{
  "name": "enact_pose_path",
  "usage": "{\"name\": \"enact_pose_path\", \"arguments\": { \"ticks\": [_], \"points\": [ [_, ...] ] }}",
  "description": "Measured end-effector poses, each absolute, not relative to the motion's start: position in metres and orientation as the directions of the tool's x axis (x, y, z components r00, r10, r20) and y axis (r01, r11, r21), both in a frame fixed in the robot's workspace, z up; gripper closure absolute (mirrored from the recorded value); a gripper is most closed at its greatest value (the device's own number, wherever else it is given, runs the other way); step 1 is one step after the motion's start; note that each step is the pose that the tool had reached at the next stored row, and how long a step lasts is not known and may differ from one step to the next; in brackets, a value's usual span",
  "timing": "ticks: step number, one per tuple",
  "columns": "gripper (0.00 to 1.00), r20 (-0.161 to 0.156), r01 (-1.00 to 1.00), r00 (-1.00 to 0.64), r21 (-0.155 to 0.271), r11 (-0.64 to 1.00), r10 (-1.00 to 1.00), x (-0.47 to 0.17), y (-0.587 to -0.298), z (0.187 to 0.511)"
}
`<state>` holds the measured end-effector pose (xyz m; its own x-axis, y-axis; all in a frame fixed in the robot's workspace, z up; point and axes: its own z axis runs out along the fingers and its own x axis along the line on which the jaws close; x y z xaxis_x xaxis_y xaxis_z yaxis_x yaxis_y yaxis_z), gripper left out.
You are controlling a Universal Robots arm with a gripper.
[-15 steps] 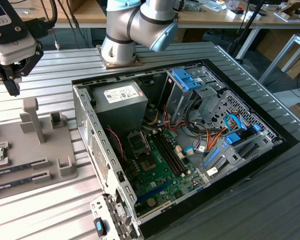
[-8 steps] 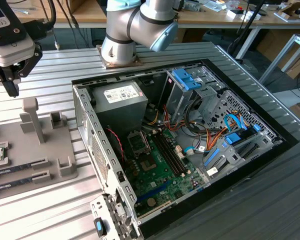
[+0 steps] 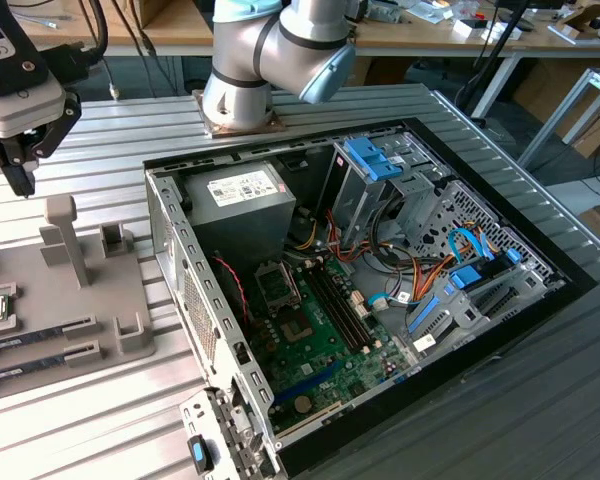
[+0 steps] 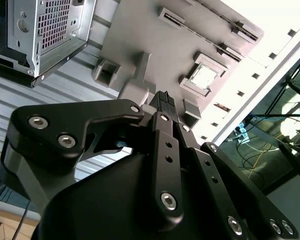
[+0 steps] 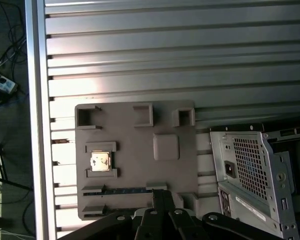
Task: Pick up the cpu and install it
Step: 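Reach for the cpu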
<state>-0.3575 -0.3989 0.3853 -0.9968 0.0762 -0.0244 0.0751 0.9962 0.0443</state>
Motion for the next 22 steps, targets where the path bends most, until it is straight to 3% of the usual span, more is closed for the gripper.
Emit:
{"name": "enact_pose_path", "arguments": {
  "ticks": [22],
  "points": [
    [0.89,-0.024,0.075,-0.997,0.044,0.996,0.076,-0.368,-0.399,0.376]
  ]
}}
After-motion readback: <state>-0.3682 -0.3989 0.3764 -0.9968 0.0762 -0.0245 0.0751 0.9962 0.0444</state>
